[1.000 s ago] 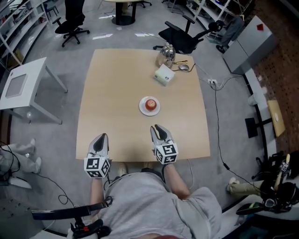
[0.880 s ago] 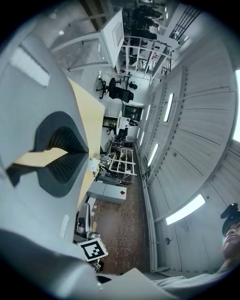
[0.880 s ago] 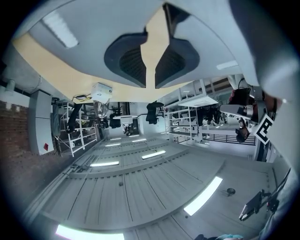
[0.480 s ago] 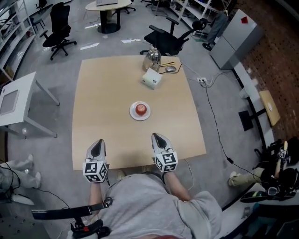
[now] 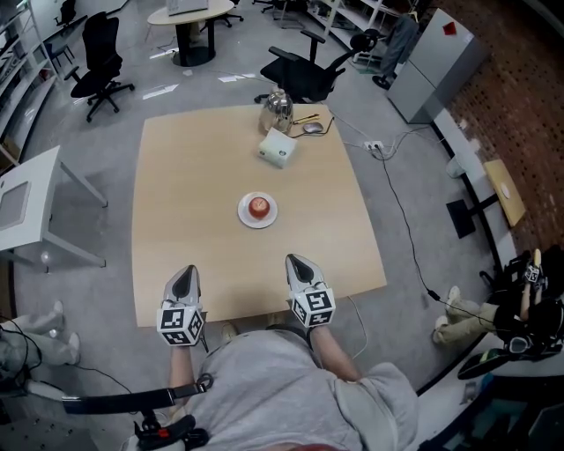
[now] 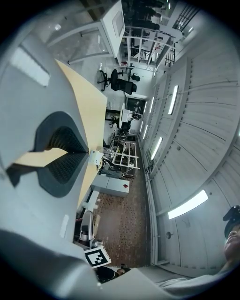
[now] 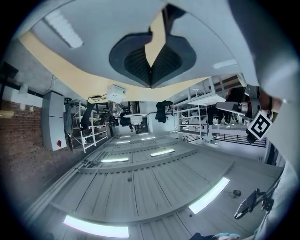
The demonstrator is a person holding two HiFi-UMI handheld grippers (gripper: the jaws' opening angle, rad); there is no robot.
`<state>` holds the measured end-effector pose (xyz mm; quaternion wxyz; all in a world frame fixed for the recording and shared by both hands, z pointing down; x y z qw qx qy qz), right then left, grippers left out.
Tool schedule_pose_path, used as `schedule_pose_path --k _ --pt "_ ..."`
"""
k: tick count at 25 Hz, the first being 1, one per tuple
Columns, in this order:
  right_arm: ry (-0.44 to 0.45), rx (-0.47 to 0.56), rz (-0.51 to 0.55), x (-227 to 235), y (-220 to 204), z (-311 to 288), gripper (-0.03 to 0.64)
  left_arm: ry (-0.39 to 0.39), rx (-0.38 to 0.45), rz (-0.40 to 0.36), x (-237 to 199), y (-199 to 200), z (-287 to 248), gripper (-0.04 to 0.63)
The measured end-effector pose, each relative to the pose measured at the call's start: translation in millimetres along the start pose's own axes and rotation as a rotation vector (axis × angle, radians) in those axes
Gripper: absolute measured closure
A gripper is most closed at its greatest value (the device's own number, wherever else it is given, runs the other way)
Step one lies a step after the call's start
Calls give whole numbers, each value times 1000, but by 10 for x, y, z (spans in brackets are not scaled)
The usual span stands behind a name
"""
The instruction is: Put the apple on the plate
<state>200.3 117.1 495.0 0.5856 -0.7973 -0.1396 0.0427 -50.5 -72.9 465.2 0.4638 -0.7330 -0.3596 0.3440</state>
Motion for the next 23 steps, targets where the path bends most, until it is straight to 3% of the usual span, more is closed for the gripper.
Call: schedule_pose_path --k 23 --pt "20 4 4 67 -55 -207 611 18 -2 0 -77 -58 -149 575"
Point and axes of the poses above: the fingertips, and each gripper's own axes: z backward along the fingers, x to its right, y out of its top, the point moved 7 cm from there along z, backward along the fingers, and after that the axes turned 4 degrees about -x, right-handed, at the moved point
